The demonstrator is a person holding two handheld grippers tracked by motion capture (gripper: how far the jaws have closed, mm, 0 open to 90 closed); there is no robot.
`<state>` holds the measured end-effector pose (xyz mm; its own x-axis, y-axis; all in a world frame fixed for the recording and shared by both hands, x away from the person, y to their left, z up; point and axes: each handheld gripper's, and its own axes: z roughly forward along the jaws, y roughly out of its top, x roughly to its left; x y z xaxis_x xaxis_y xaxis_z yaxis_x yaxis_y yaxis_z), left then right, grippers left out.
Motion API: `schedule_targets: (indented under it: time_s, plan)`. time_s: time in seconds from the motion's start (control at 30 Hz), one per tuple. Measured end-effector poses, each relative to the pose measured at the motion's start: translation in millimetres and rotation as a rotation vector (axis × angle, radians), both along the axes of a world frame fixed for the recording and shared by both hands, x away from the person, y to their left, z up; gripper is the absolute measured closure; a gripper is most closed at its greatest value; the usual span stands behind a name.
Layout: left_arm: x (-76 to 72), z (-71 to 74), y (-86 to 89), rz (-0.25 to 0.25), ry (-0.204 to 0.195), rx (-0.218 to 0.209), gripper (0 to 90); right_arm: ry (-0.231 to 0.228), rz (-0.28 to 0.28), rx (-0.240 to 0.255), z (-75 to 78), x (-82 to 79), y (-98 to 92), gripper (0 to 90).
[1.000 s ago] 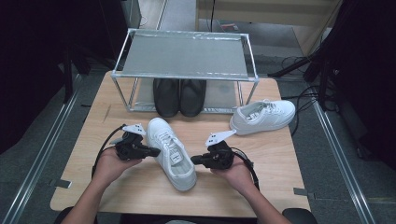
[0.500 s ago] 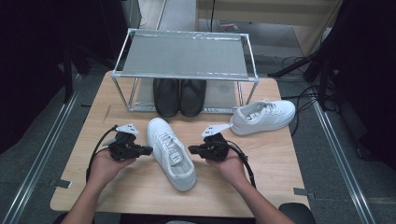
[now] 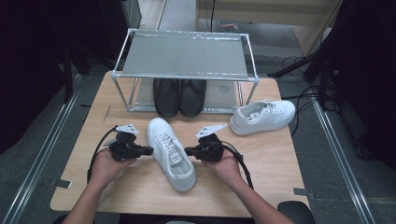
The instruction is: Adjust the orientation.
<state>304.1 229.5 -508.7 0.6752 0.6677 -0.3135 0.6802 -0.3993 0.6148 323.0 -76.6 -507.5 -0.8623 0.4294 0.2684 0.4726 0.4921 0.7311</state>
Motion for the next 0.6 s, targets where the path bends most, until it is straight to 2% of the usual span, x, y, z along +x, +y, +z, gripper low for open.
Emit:
schedule_targets:
  time_s: [0.33,0.5,0.6]
  plan:
    - [4.5,-1.1,-3.1,0.005,0.003,-0.01,89.0,0.006,0.04,-0.015,0.9,-9.9,3.9,90.0]
    - [9.6,-2.1,-6.1,0.005,0.007,-0.025,89.3,0.003,0.042,-0.023,1.7,-13.7,3.3,90.0]
    - [12.6,-1.5,-9.1,0.0,0.002,-0.016,89.3,-0.001,0.043,-0.022,1.5,-14.6,2.4,90.0]
